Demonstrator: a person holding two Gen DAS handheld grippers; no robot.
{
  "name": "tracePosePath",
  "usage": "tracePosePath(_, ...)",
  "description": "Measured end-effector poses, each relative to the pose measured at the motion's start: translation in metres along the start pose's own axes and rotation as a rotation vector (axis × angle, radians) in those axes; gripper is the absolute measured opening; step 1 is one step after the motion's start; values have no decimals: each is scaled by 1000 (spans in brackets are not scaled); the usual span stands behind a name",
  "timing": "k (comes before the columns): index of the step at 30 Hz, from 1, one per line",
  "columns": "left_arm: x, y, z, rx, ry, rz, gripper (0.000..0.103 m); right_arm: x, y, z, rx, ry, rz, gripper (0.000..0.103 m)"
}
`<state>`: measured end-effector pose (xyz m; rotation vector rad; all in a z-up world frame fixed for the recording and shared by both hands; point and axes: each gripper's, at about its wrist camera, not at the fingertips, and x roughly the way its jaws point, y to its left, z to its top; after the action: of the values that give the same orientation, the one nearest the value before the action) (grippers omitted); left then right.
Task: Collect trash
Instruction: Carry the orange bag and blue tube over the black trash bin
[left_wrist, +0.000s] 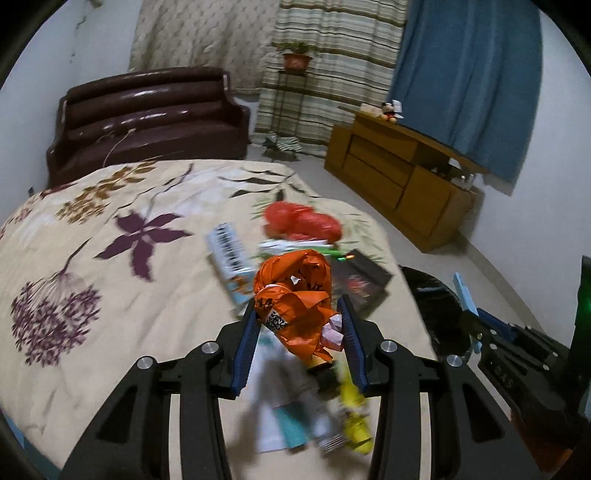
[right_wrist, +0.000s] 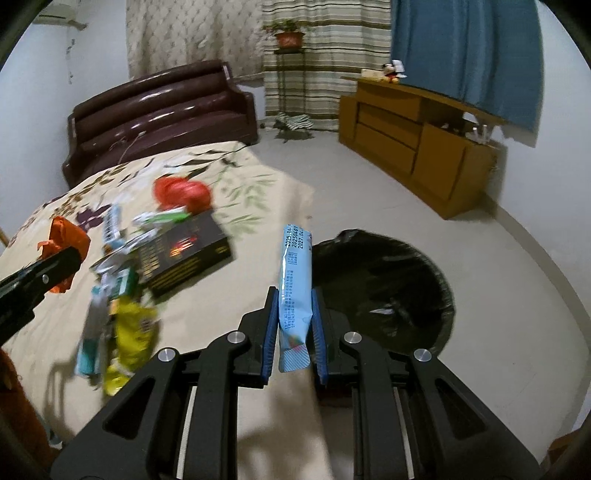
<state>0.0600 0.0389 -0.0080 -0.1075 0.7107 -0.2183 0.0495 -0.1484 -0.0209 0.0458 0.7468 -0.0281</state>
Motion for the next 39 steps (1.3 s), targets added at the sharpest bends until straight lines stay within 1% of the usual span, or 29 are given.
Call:
tracePosePath(5,17,-30,4,25,18,-35,43,7,-31,6,29,-6,-41,17)
tracePosePath(10,35,-65,8,80,20,-57,43,19,-57,9,54,1,-65,17)
tracePosePath(14,51,-90,9,113,27,-60,43,25,-76,9,76,-2,-75,17)
tracePosePath(19,67,-113,10,139,38,-52,43,34,-92,12,88,1,-73,17)
tracePosePath(29,101,-138,14,170,66,-21,43,46,-112,17,97,-9,-65,17)
tracePosePath(39,123,-153,19,194,85,1,43,58,-126,18,112,-3,-54,17)
